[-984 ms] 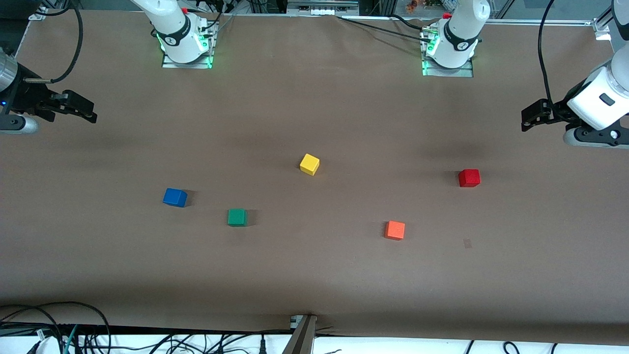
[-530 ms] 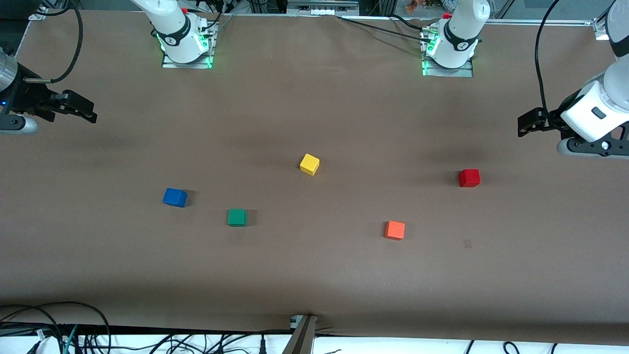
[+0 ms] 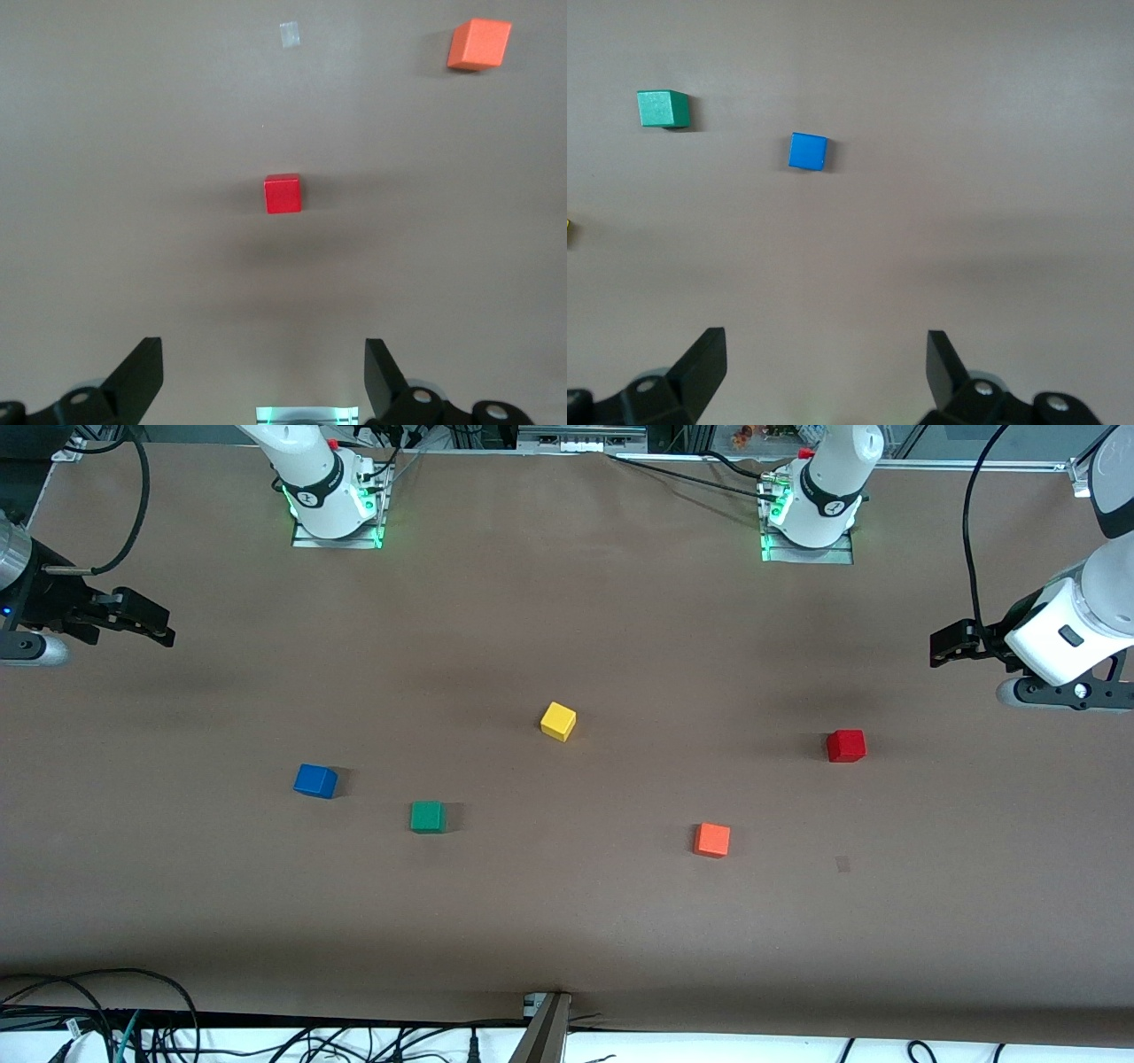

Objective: Pass red block to right arm, stack on blue
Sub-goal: 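Move the left gripper over the red cube and lower it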

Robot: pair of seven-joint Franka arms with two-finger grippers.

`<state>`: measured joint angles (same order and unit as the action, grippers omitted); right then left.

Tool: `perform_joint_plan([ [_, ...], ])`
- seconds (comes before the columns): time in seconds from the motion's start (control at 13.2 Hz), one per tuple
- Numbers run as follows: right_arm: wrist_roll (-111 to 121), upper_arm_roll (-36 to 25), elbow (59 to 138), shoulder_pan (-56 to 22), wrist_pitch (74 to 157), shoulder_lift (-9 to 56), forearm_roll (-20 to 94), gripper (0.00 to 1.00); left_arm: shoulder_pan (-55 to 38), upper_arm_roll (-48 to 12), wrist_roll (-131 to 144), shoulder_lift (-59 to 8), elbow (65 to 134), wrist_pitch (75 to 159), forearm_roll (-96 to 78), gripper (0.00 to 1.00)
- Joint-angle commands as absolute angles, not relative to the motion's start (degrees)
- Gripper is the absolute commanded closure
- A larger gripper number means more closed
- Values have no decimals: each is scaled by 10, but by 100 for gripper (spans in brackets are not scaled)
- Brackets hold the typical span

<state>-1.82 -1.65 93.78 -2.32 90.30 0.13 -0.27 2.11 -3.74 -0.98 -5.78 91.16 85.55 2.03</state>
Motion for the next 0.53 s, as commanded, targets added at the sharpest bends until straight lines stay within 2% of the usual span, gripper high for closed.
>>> perform_joint_plan([
  [0.0,-25,-14,931,-23,894,-1,-4,0,40,-39,-11,-56,929,853,1,0],
  [0.45,-25,-14,931,-23,894,-1,-4,0,40,-39,12,-58,987,898,-10,0],
])
